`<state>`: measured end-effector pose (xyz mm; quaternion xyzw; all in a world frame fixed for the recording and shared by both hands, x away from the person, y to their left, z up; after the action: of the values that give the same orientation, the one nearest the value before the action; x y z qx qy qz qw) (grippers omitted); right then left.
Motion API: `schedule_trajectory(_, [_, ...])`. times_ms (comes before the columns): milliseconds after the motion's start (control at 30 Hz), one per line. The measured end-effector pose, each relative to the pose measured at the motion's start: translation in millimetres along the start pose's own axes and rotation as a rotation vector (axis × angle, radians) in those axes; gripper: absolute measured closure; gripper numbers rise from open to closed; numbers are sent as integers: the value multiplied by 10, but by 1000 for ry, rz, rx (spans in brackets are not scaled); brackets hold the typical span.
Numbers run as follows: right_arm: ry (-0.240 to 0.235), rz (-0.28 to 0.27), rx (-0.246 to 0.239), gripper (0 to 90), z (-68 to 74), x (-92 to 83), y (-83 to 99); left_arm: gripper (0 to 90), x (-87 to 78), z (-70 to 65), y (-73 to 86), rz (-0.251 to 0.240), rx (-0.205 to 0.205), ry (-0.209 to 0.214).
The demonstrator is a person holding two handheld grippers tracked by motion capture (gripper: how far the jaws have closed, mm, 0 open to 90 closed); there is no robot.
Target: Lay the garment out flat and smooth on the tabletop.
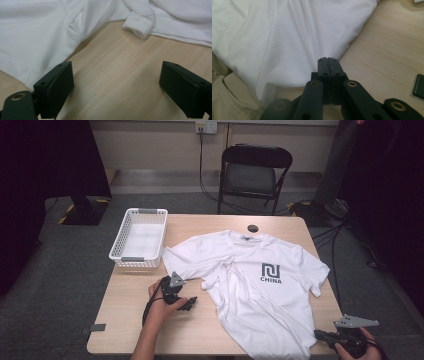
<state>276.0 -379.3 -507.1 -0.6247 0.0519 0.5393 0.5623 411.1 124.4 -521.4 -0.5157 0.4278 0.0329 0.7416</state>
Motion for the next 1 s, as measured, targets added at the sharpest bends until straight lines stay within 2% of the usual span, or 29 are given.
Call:
schedule_trajectory(100, [17, 33, -15, 898, 26, -23, -1, 117, 0, 0, 0, 0, 0, 0])
schedule_trajectory(167, [16, 37, -5, 893, 24, -44, -7, 117, 0, 0, 0, 0, 0, 0])
schedule_trajectory(200, [17, 30, -2, 858, 20, -57, -14, 117, 0, 0, 0, 0, 0, 0])
schedule_trajectory(233, [24, -7, 7, 793, 1, -71, -41, 117, 1, 1, 0, 0, 0, 1])
schedule_trajectory(267, [27, -17, 12, 787, -14, -70, -62, 117, 2, 3, -1, 0, 0, 0])
schedule_trajectory(333, [44, -54, 23, 687, -66, -47, -129, 117, 2, 3, -1, 0, 0, 0])
schedule_trajectory(400, [62, -88, 21, 699, -134, 0, -227, 117, 2, 3, -1, 0, 0, 0])
schedule_trajectory(433, [85, -115, 24, 669, -184, 33, -283, 117, 2, 3, -1, 0, -1, 0])
schedule_trajectory(533, [143, -167, 37, 675, -358, 163, -429, 117, 2, 3, -1, 0, 0, 0])
schedule_trajectory(633, [177, -176, 44, 691, -473, 286, -519, 117, 2, 4, -1, 0, -1, 0])
schedule_trajectory(667, [176, -163, 49, 708, -496, 323, -530, 117, 2, 4, -1, 0, 0, 0])
schedule_trajectory(700, [143, -159, 63, 717, -501, 356, -534, 117, 2, 4, -1, 0, 0, 0])
schedule_trajectory(733, [136, -154, 68, 740, -498, 379, -526, 117, 2, 4, -1, 0, 0, 0])
schedule_trajectory(767, [138, -136, 58, 807, -488, 392, -510, 117, 2, 4, -1, 0, 0, 0])
schedule_trajectory(833, [125, -136, 52, 877, -463, 376, -470, 117, 2, 4, -1, 0, -1, 0])
schedule_trajectory(1000, [96, -146, 58, 885, -440, 246, -365, 117, 2, 3, -1, 0, -1, 0])
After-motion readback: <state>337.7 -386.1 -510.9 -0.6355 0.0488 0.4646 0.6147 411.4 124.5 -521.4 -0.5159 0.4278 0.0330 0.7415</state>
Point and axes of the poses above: each handheld gripper's, and its own axes: x roughly forward along the jaws, y roughly out of its underside, z roughly to its left, the point moved 3 cm from there along x, roughly forward along the jaws, and after that the axes turned 8 degrees about -y, right-handed, at the moved point
